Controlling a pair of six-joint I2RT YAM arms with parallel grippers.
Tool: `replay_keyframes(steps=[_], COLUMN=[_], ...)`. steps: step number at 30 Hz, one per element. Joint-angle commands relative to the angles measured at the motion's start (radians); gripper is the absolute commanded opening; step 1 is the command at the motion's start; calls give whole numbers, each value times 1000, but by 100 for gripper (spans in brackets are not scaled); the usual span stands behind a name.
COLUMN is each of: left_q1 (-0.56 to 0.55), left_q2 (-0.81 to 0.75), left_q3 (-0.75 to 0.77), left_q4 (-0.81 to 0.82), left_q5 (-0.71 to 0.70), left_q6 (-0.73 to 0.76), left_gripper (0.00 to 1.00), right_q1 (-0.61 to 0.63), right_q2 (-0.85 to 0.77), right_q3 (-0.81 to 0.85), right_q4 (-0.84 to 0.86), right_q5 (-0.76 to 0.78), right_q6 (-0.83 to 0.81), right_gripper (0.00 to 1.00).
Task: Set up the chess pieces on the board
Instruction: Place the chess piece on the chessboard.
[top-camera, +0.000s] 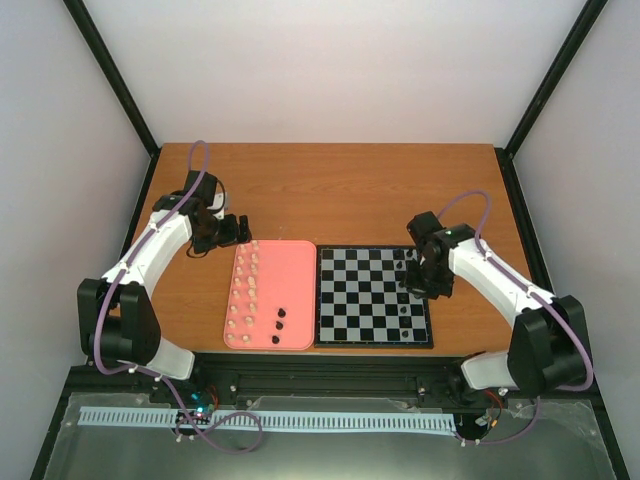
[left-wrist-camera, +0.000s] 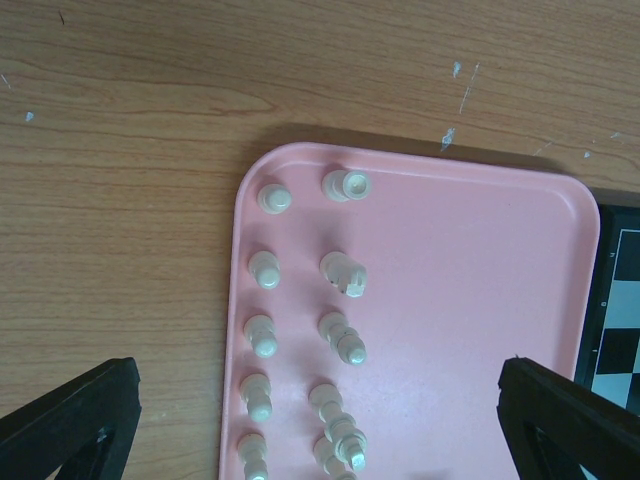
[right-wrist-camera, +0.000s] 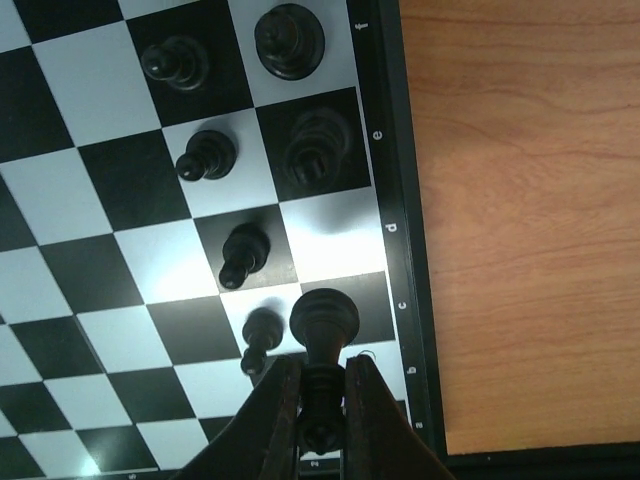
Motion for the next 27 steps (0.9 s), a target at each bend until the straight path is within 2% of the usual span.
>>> replay_keyframes(steps=[1, 27], left_q1=[-3, -3], left_q2=[1, 5], left_q3=[24, 15], left_q4=[-12, -6], left_q5=[6, 2], left_q6=[-3, -1], left_gripper=[100, 100], right_q1=[-7, -8], right_q2=[29, 137], right_q3=[-23, -44], right_q4=[85, 115], right_q5=[16, 60], right_q6=[23, -16], right_gripper=[3, 5])
